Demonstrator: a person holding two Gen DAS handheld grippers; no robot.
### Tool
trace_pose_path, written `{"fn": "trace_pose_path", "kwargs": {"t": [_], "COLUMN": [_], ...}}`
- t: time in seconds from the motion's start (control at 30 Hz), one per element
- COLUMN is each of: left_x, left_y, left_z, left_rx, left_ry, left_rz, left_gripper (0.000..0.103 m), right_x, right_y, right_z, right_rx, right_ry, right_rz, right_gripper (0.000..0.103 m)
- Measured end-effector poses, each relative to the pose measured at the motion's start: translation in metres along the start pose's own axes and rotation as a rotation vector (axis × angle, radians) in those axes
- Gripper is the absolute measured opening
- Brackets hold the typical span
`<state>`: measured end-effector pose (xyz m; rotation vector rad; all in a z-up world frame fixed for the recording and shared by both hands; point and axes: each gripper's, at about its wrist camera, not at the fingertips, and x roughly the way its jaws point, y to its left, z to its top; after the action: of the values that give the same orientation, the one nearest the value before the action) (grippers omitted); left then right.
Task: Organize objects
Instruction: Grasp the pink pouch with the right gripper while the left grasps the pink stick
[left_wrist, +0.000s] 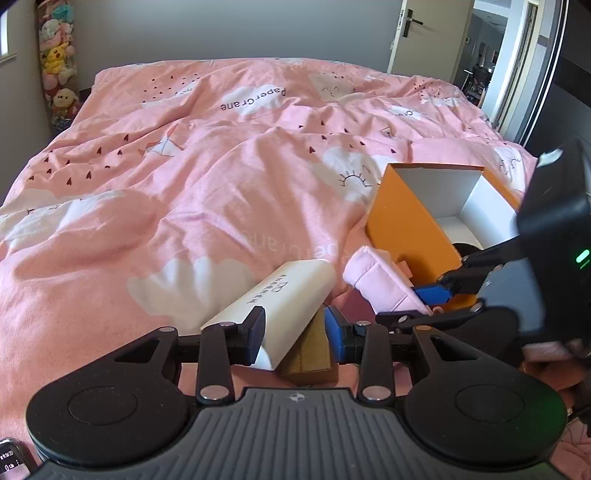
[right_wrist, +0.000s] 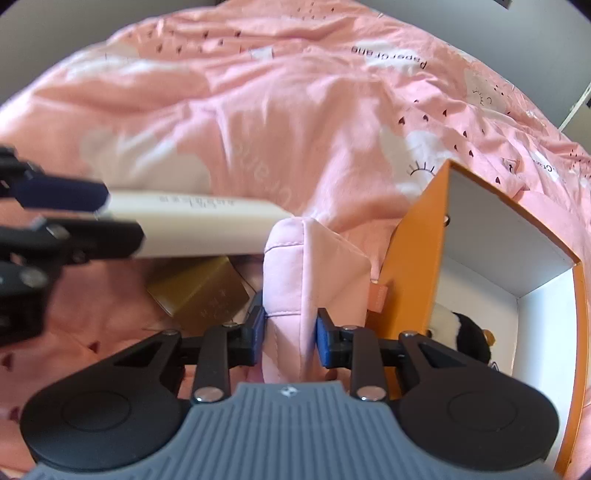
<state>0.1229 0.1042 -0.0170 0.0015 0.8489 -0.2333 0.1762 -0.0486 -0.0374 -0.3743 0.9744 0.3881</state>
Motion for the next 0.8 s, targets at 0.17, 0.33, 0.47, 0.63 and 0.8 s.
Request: {"fn": "trace_pose_path", "kwargs": {"t": [0.17,0.33,0.47,0.63,0.8], "left_x": [0.001,0.021,0.046,0.08,0.11], "left_y": [-0.01,-0.022,-0.036,-0.052,-0.055], "left_z": [0.007,0.013,0.013,0.008,0.0], "left_rx": [-0.019,-0.076,-0.142,-0.25,-0.332], "left_ry": [0.019,0.098,0.179,0.253,0.32], "left_rz": [-0.069,-0.168,-0.193,-0.154,-0.073], "left_gripper": [0.042,0.042,0.042,0.05,0.057], "right_x": [-0.048,-0.077,-0.1,-0.116,-0.11], "right_y": [-0.047,-0.101,-0.13,-0.166,-0.209], "right_z": [-0.004,-0.007,-0.019,-0.039,-0.065], "right_rx": [0.198,0.413,0.502,0.557,0.637], "right_ry": [-0.08,-0.161,-0.235,-0.286,-0.275], "right_rz": [0.18,0.372,0.429,0.385,0.356], "right_gripper": [0.03,0.03,0.03,0.03,0.03]}}
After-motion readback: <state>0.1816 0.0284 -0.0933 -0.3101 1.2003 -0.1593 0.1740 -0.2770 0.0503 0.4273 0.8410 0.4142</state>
